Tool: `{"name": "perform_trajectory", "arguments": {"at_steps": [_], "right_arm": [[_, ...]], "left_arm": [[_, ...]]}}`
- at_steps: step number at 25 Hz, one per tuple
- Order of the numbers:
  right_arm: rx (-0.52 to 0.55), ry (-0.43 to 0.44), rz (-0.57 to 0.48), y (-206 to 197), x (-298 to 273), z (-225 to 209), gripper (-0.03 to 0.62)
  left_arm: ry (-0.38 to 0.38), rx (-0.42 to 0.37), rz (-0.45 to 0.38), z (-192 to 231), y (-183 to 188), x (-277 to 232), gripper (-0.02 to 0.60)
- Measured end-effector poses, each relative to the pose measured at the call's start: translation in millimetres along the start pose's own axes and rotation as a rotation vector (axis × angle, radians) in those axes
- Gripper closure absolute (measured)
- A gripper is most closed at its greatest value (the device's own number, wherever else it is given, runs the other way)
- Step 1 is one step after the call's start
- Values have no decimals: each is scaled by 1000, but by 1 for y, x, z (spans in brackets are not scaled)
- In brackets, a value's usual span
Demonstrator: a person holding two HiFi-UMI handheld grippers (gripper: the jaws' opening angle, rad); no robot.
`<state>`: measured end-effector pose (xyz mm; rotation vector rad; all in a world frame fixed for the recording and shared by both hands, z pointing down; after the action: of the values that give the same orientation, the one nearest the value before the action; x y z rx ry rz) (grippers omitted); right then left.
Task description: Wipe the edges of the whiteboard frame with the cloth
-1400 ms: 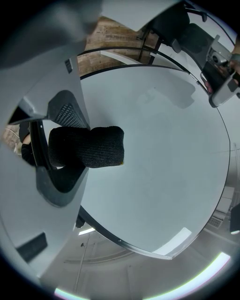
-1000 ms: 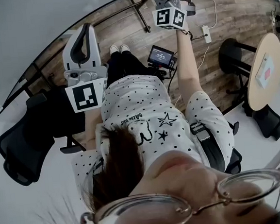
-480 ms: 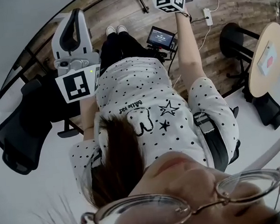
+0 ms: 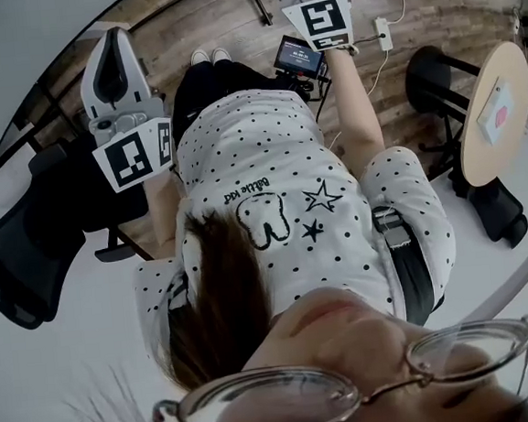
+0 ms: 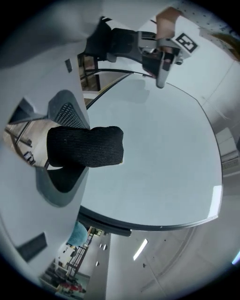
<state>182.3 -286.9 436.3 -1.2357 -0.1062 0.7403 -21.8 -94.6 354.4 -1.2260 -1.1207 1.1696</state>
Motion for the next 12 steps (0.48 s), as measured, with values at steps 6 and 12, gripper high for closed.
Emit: {"name": "perform_trajectory", "arguments": {"at_steps": [6,12], "right_arm": [[-141,100,-162,53,33,44,362],[-184,217,-233,83,30,90,362]], "left_arm": [[41,38,-7,-9,-1,16,561],[67,31,-15,-10,-7,21,561]]}}
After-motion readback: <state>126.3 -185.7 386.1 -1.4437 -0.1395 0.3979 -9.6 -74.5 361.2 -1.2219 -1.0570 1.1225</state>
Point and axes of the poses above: the fingertips, and each gripper's own axes: x backward along the fingers, z to its left, y out of its top, the point moved 5 cm from there along x, backward along the fingers, and after that the axes turned 2 degrees about x, right-handed, at the moved point
